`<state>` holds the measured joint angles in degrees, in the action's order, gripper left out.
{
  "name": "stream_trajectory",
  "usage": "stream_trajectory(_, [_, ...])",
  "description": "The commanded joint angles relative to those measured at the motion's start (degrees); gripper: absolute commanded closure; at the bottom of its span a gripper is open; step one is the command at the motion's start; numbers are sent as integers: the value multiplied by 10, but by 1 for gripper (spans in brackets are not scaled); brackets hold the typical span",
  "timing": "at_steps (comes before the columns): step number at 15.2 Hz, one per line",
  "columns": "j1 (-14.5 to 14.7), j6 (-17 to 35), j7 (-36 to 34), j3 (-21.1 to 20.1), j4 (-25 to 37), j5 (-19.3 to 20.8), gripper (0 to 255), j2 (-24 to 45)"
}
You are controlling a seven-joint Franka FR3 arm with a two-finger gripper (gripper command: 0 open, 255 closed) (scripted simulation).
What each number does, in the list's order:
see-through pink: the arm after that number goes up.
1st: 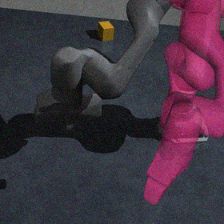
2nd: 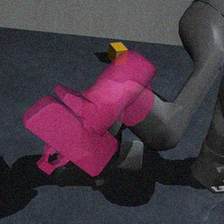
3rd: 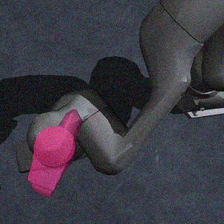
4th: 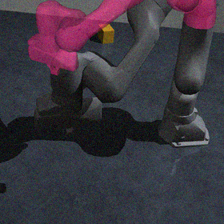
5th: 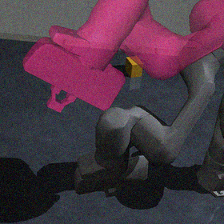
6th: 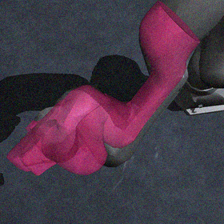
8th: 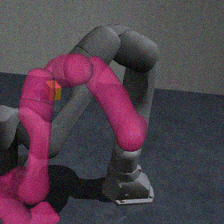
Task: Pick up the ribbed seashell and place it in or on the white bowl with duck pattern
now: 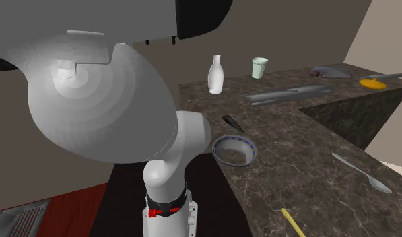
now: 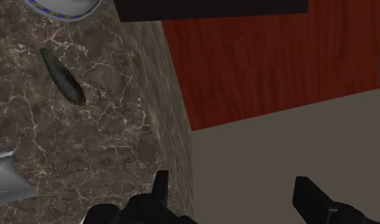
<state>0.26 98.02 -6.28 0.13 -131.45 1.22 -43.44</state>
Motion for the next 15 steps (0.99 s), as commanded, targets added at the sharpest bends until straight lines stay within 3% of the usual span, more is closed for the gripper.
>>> stream_trajectory(1, [0, 0, 0, 0, 0, 0, 0, 0])
stream_trajectory(8, [-6, 79, 109, 66, -107, 46, 0, -12])
stream_trajectory(15, [-21, 173, 218, 143, -179, 103, 0, 20])
